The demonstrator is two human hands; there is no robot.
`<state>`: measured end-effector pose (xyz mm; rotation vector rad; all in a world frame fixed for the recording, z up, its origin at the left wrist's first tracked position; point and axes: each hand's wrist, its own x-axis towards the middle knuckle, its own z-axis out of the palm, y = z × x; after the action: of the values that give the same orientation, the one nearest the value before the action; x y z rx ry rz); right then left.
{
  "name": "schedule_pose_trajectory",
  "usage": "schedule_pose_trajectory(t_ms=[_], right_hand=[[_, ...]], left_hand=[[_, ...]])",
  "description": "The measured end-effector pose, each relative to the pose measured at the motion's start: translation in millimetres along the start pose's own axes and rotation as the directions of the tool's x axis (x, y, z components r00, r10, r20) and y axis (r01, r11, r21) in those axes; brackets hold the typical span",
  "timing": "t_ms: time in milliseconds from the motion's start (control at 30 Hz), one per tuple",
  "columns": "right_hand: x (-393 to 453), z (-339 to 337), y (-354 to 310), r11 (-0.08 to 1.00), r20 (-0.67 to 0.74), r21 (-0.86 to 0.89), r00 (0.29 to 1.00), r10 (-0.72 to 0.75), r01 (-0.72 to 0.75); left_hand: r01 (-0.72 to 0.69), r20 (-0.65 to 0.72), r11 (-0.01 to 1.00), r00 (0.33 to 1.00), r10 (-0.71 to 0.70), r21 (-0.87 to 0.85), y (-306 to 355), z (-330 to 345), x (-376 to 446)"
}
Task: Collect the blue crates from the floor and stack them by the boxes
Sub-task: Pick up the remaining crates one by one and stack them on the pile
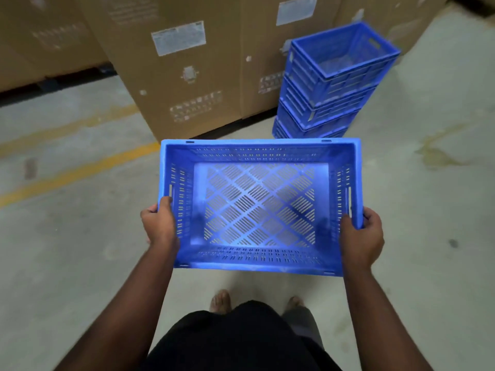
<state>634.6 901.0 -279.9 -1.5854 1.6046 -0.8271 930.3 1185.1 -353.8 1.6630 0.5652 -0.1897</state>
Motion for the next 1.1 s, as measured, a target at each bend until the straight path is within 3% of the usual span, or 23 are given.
schedule_pose_trajectory(t_ms=[133,400,533,767,1000,1100], right_hand=[[115.8,10.6,8.4,1.0,-0.013,0.004,1.0,-0.007,0.007],[376.2,11.3,-26.7,0.998,0.014,0.003,0.998,-0.055,0.055],[484.3,11.6,-70.7,0.998,0.019,-0.033,0.999,-0.051,0.052],[663.8,51.2,-142.3,0.997,0.033,-0.022,0.997,-0.075,0.075],[807.4,115.2,-234.9,0.991,0.047,0.06,0.992,-0.119,0.116],[859.6,141.2,-266.3,0.986,0.053,0.085,0.988,-0.148,0.143]], left_hand=[[0.004,0.022,1.0,1.0,-0.004,-0.022,2.1,113.9,-11.3],[-0.056,-0.007,0.995,0.998,0.055,-0.087,44.5,332.2,-131.4],[-0.047,-0.023,0.999,0.999,0.048,0.013,73.6,422.4,-155.9],[-0.185,-0.139,0.953,0.965,0.222,0.239,147.7,574.3,-153.2],[-0.229,-0.101,0.972,0.967,0.233,0.055,228.4,723.1,-117.1],[-0.268,-0.145,0.964,0.953,0.265,-0.001,257.7,772.1,-102.0]])
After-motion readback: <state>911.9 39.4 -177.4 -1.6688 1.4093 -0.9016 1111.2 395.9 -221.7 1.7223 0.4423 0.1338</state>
